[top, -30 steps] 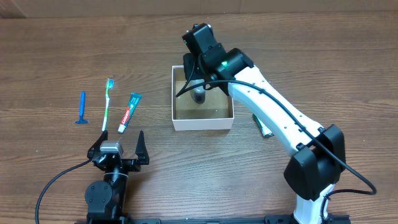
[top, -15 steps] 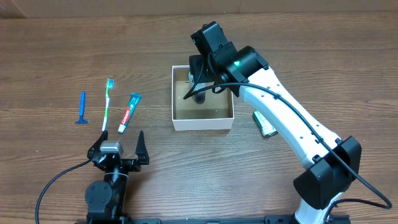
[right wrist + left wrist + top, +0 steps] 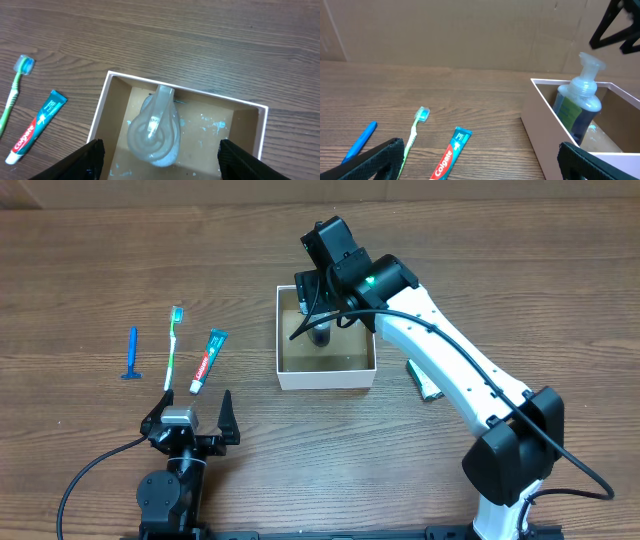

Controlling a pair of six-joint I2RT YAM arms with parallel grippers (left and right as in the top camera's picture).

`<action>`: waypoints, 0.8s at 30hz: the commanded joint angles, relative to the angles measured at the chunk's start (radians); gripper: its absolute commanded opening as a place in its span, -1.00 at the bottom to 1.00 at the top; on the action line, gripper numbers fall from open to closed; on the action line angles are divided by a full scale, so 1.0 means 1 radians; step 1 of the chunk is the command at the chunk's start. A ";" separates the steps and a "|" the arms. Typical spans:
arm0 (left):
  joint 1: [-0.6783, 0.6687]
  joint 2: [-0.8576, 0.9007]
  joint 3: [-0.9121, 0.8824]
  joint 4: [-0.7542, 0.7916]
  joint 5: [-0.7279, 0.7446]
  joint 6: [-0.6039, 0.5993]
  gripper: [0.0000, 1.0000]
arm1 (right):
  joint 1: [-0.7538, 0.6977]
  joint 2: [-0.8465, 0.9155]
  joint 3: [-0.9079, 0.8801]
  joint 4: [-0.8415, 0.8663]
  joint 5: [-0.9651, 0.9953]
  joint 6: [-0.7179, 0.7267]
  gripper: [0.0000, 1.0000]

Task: Pack container

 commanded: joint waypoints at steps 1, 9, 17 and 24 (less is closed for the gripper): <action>0.010 -0.010 -0.003 -0.002 -0.010 0.023 1.00 | -0.008 0.005 0.015 0.018 0.003 -0.006 0.50; 0.010 -0.010 -0.003 -0.002 -0.010 0.023 1.00 | -0.008 0.051 0.015 0.031 -0.001 0.005 0.45; 0.010 -0.010 -0.003 -0.001 -0.010 0.023 0.99 | -0.015 0.057 0.019 0.029 -0.001 0.025 0.40; 0.010 -0.010 -0.003 -0.001 -0.010 0.023 1.00 | -0.021 -0.013 0.024 0.019 -0.009 0.028 0.33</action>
